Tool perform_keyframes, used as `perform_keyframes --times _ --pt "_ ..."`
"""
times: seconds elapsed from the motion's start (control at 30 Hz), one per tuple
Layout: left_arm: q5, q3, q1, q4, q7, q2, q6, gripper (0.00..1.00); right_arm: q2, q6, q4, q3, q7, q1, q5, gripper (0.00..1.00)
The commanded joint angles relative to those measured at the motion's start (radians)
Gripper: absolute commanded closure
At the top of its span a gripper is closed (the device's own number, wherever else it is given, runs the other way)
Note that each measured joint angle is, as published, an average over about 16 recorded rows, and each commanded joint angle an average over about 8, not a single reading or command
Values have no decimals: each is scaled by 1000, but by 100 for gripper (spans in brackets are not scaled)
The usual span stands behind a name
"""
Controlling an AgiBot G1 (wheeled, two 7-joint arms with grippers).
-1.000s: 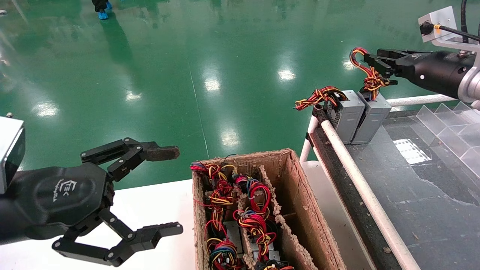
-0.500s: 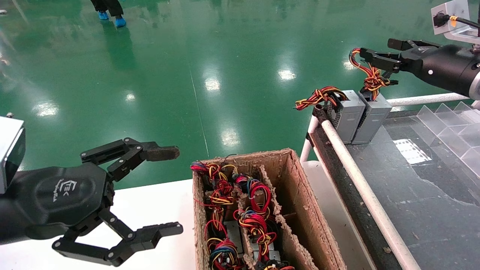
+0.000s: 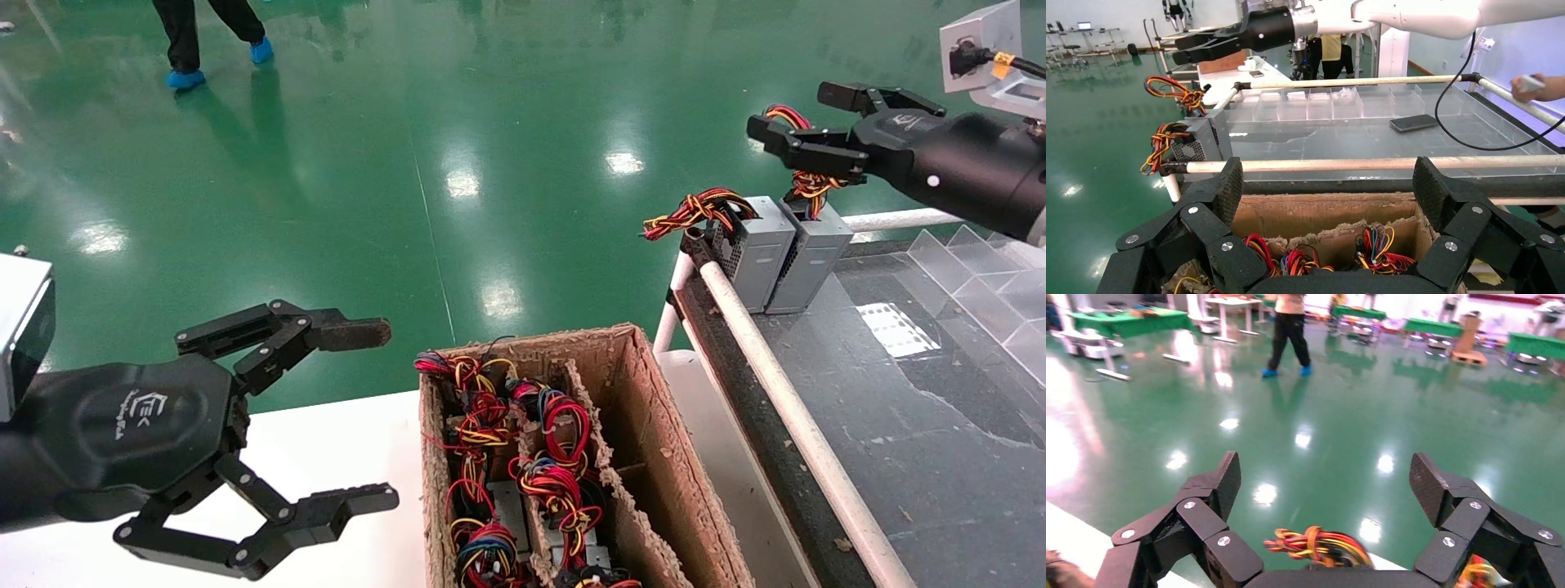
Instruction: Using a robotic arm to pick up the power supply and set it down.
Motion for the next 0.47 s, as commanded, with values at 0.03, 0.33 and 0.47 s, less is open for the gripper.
perform_keyframes --times 0.03,0.33,0.47 --pt "0 0 0 0 0 0 0 0 13 -19 42 7 10 -26 15 0" --pt "0 0 0 0 0 0 0 0 71 -107 234 37 56 -142 82 0" --pt "0 0 0 0 0 0 0 0 87 -131 285 45 69 -173 100 0"
